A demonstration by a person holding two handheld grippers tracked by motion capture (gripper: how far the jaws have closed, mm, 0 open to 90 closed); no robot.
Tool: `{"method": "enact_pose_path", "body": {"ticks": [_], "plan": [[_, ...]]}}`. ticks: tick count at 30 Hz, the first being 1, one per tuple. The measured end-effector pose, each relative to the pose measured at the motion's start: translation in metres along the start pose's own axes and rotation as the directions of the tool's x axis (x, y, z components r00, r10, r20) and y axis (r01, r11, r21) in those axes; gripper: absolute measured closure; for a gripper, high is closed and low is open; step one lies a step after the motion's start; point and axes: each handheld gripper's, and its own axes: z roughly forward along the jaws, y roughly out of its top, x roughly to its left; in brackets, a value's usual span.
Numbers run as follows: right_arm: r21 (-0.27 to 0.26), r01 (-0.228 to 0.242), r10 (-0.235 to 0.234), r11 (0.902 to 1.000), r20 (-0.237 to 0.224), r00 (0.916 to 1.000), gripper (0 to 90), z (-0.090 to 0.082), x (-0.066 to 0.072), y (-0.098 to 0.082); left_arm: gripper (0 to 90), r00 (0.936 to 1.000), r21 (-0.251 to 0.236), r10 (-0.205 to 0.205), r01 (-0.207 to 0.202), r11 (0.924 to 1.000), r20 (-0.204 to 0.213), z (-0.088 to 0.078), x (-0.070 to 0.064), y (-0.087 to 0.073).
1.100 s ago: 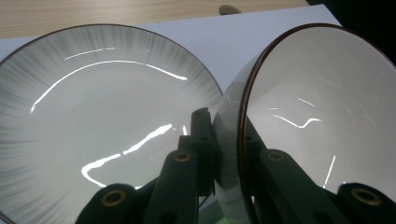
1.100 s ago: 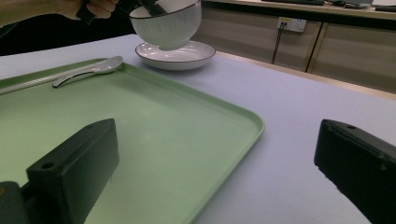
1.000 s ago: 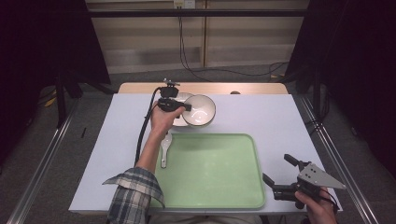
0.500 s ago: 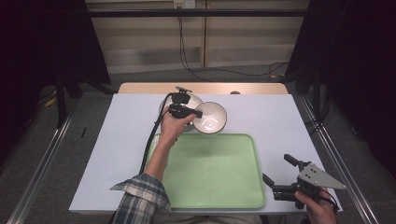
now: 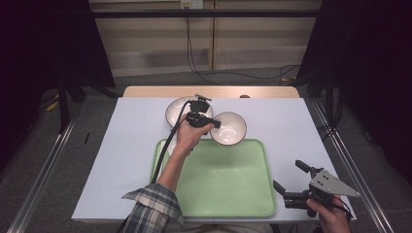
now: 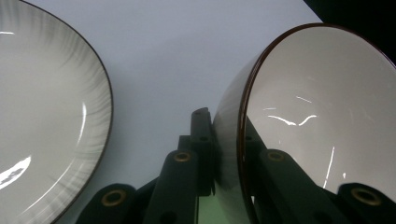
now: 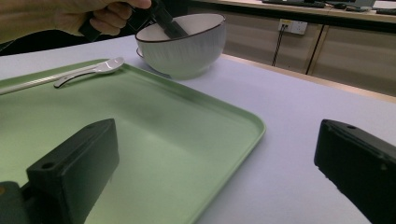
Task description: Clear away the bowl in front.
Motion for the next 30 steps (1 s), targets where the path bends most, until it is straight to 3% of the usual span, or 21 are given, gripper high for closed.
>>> {"method": "enact_pose_path", "body": {"ticks": [3, 5, 7, 11, 17, 23, 24, 25, 28, 30], "plan": [[0.005, -0.002, 0.002, 1.0, -0.001, 1.0, 0.0, 0.0, 0.0, 0.0, 82.5, 0.9999, 0.013, 0.009, -0.009, 0.9999, 0.008, 0.007, -0.004, 0.001], [0.001, 0.001, -0.001, 1.0, 0.002, 1.0, 0.0, 0.0, 0.0, 0.0, 82.5, 0.9991, 0.045, 0.042, -0.042, 0.9981, 0.008, 0.013, -0.005, 0.004], [0.003, -0.003, 0.003, 1.0, 0.007, 1.0, 0.0, 0.0, 0.0, 0.0, 82.4, 0.9993, 0.049, 0.038, -0.037, 0.9981, -0.008, 0.018, -0.009, 0.007], [0.007, -0.007, 0.007, 0.9999, -0.002, 1.0, 0.0, 0.0, -0.001, -0.001, 82.5, 0.9987, 0.07, 0.043, -0.045, 0.9965, 0.028, 0.028, -0.015, 0.009], [0.008, -0.004, 0.004, 1.0, 0.0, 1.0, 0.0, -0.001, 0.0, -0.001, 82.5, 0.9987, 0.098, 0.047, -0.049, 0.994, 0.019, 0.049, -0.027, 0.012], [0.007, -0.004, 0.004, 1.0, 0.002, 1.0, 0.0, 0.0, -0.001, -0.001, 82.5, 0.998, 0.136, 0.053, -0.057, 0.9891, 0.035, 0.06, -0.028, 0.013], [0.005, -0.007, 0.007, 1.0, 0.0, 1.0, 0.0, 0.0, 0.0, -0.001, 82.5, 0.9992, 0.118, 0.028, -0.031, 0.9925, 0.03, 0.062, -0.031, 0.012], [0.007, -0.005, 0.005, 1.0, 0.0, 1.0, 0.0, 0.0, 0.0, -0.001, 82.5, 0.9982, 0.134, 0.046, -0.05, 0.9897, 0.038, 0.063, -0.031, 0.013], [0.007, -0.002, 0.002, 1.0, 0.004, 1.0, 0.0, 0.001, 0.0, -0.001, 82.5, 0.9979, 0.137, 0.039, -0.046, 0.9895, 0.051, 0.069, -0.034, 0.012], [0.008, 0.0, 0.0, 1.0, 0.0, 1.0, 0.0, 0.001, -0.001, -0.001, 82.5, 0.9983, 0.146, 0.046, -0.05, 0.9881, 0.035, 0.072, -0.034, 0.011]]}}
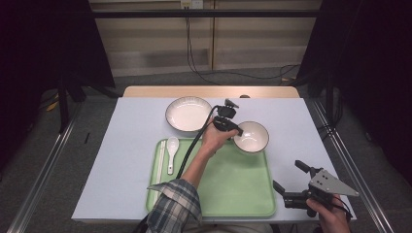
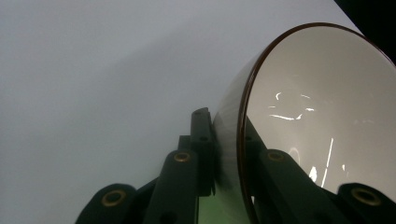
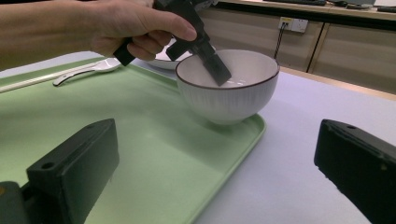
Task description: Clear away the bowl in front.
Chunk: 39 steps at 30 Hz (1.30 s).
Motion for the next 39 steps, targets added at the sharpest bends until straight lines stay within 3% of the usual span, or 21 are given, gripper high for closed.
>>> {"method": "enact_pose_path", "body": {"ticks": [2, 5, 14, 15, 19, 21, 23, 24, 30, 32, 36, 39], "plan": [[0.002, -0.002, 0.002, 1.0, 0.003, 1.0, 0.0, 0.0, 0.0, 0.0, 82.5, 0.9999, 0.019, 0.0, 0.001, 0.9998, -0.014, 0.004, 0.0, -0.001], [0.001, -0.001, 0.001, 1.0, 0.008, 1.0, 0.0, 0.0, 0.0, 0.0, 82.4, 1.0, 0.027, -0.001, 0.002, 0.9996, -0.003, 0.007, 0.0, 0.0], [0.003, 0.004, -0.004, 1.0, 0.006, 1.0, 0.0, 0.001, 0.0, 0.0, 82.3, 0.9999, 0.029, -0.008, 0.009, 0.9995, -0.013, 0.009, -0.003, 0.002], [0.003, 0.004, -0.004, 1.0, 0.006, 1.0, 0.0, 0.001, 0.0, 0.0, 82.3, 0.9993, 0.021, 0.006, -0.005, 0.9998, -0.036, 0.009, -0.006, 0.001], [0.006, 0.002, -0.002, 1.0, 0.005, 1.0, 0.0, 0.001, 0.0, 0.0, 82.3, 0.9995, 0.019, 0.004, -0.003, 0.9998, -0.031, 0.011, -0.005, 0.001], [0.006, 0.0, 0.0, 1.0, 0.014, 0.9999, 0.0, 0.0, 0.0, 0.0, 82.2, 0.9989, 0.02, 0.03, -0.03, 0.9994, -0.035, 0.011, -0.006, 0.001], [0.005, 0.002, -0.002, 1.0, 0.009, 1.0, 0.0, 0.001, 0.0, 0.0, 82.0, 0.999, -0.001, 0.015, -0.015, 0.9999, -0.041, 0.013, -0.009, 0.001], [0.007, 0.002, -0.002, 1.0, 0.006, 1.0, 0.0, 0.001, 0.0, 0.0, 81.9, 0.9983, 0.006, 0.033, -0.032, 0.9995, -0.049, 0.012, -0.009, 0.001], [0.006, 0.001, -0.001, 1.0, 0.011, 0.9999, 0.0, 0.0, 0.0, 0.0, 81.4, 0.9987, -0.023, 0.038, -0.039, 0.999, -0.036, 0.015, -0.01, -0.001], [0.006, 0.003, -0.003, 1.0, 0.009, 1.0, 0.0, 0.0, 0.0, 0.0, 79.8, 0.997, -0.021, 0.069, -0.07, 0.9973, -0.034, 0.015, -0.009, -0.003], [0.008, 0.001, -0.001, 1.0, 0.009, 1.0, 0.0, 0.0, 0.0, 0.0, 74.5, 0.9982, -0.037, 0.051, -0.052, 0.9979, -0.031, 0.016, -0.007, -0.005], [0.009, 0.0, 0.0, 1.0, 0.011, 0.9999, 0.0, 0.0, 0.0, 0.0, 67.8, 0.9958, -0.032, 0.088, -0.088, 0.9956, -0.025, 0.012, -0.005, -0.005]]}}
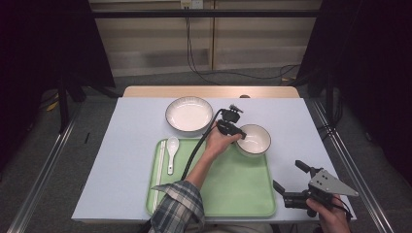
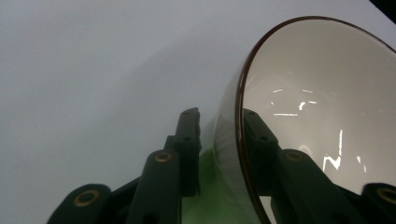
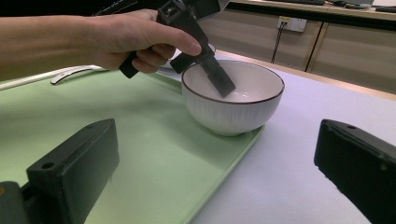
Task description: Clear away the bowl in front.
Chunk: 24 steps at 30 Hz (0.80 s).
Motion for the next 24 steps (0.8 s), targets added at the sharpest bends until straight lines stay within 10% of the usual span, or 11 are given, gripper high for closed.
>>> {"method": "enact_pose_path", "body": {"ticks": [10, 24], "plan": [[-0.003, 0.002, -0.002, 1.0, 0.0, 1.0, 0.0, 0.0, 0.0, 0.0, 24.7, 0.9992, -0.072, 0.03, -0.031, 0.9969, -0.025, -0.015, 0.001, -0.002], [-0.006, 0.0, 0.0, 1.0, 0.003, 1.0, 0.0, 0.001, 0.0, 0.001, 4.1, 0.9971, -0.202, 0.033, -0.046, 0.9783, -0.068, -0.042, 0.002, -0.007]]}}
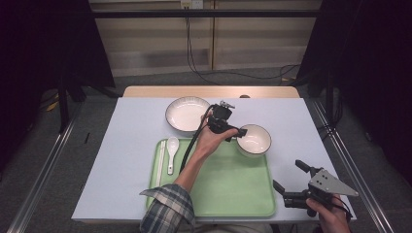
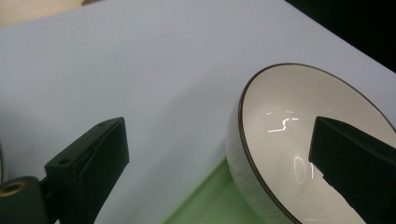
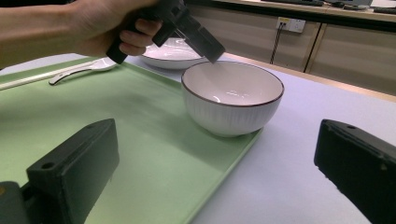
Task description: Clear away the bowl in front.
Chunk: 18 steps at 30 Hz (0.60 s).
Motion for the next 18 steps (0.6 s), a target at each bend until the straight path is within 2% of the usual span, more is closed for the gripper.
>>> {"method": "enact_pose_path", "body": {"ticks": [4, 11, 18], "plan": [[0.003, 0.0, 0.0, 1.0, 0.0, 1.0, 0.0, 0.0, -0.001, 0.0, 4.2, 1.0, -0.039, -0.006, 0.006, 0.9992, 0.0, -0.013, 0.003, 0.0], [0.001, -0.001, 0.001, 1.0, 0.005, 1.0, 0.0, 0.0, 0.0, 0.0, 4.3, 0.998, -0.064, 0.011, -0.015, 0.9978, -0.062, -0.033, 0.009, -0.008], [0.005, 0.006, -0.006, 1.0, 0.0, 1.0, 0.0, 0.001, 0.0, 0.001, 4.2, 0.9938, -0.084, 0.008, -0.017, 0.9963, -0.111, -0.058, 0.02, -0.015]]}}
